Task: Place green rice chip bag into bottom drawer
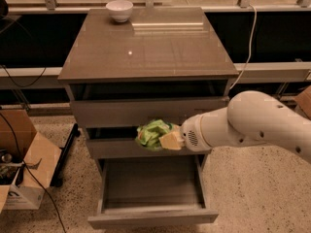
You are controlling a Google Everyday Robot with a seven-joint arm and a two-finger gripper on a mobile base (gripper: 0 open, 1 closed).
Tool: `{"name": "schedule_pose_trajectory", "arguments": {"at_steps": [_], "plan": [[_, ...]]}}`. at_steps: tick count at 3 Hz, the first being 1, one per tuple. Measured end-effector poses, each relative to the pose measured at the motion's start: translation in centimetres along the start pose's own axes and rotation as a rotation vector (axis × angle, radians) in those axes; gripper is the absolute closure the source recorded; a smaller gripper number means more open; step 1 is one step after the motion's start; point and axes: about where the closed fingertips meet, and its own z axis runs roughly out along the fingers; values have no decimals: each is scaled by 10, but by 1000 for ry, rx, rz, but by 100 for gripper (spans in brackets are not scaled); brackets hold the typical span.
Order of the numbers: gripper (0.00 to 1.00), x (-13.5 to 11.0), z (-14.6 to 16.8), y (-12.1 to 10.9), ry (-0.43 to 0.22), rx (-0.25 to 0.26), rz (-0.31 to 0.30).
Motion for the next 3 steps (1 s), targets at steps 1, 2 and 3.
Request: {"name": "schedule_pose_trajectory", "arguments": {"at_steps": [1, 2, 3], "plan": [[100, 26, 24, -52, 33, 5, 57], [100, 60, 47, -102, 72, -8, 123], [100, 108, 68, -146, 108, -31, 219]]}}
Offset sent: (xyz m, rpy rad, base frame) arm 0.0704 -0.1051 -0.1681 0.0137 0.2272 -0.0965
